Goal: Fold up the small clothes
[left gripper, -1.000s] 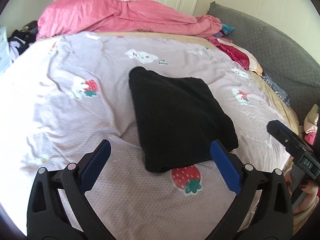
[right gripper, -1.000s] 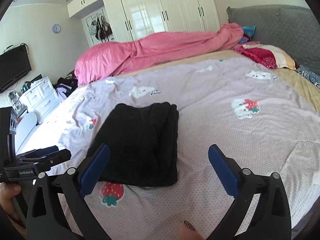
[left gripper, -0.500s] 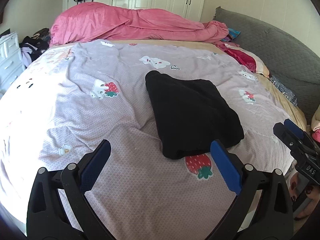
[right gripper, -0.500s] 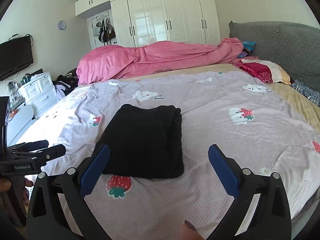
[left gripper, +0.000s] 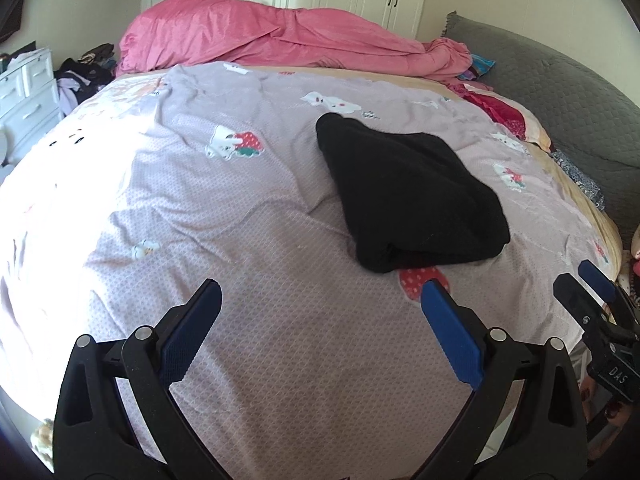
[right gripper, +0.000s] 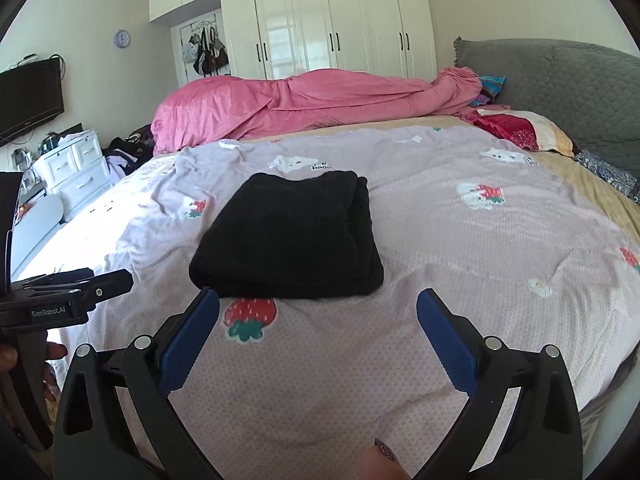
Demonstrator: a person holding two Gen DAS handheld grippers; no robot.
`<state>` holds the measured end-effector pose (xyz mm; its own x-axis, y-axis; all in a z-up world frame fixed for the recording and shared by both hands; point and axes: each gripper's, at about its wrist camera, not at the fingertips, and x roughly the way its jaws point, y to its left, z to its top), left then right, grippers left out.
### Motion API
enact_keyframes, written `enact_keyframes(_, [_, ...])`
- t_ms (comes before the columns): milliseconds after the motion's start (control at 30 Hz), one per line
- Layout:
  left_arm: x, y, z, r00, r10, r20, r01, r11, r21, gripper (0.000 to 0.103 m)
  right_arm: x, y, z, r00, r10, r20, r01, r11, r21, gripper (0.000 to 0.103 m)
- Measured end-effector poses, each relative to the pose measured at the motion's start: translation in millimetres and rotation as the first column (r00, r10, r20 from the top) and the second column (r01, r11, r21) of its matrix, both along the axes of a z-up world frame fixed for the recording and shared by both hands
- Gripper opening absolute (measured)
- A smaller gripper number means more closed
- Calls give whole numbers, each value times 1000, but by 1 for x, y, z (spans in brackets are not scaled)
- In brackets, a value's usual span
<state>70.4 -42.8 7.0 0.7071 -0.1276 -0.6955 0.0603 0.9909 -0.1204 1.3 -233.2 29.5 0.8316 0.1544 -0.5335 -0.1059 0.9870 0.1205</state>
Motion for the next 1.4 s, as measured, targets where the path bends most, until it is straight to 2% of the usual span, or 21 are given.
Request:
enact_keyframes(200, [-2,4,-16,1000,18,-25,-18,1000,7,94,-5,-1,-14,999,-40,7,40,999,-5,99])
enact_keyframes(500, [-4,-2,-26,1000,11,-29,-10,999,40,94,5,-2,-39,994,-57,-98,53,998,-41,98])
enact_keyframes(1400, [-8,-5,-30,998,42,-45,-38,996,80,94,-1,0,-38,995,-42,-96,39,999,-29,99])
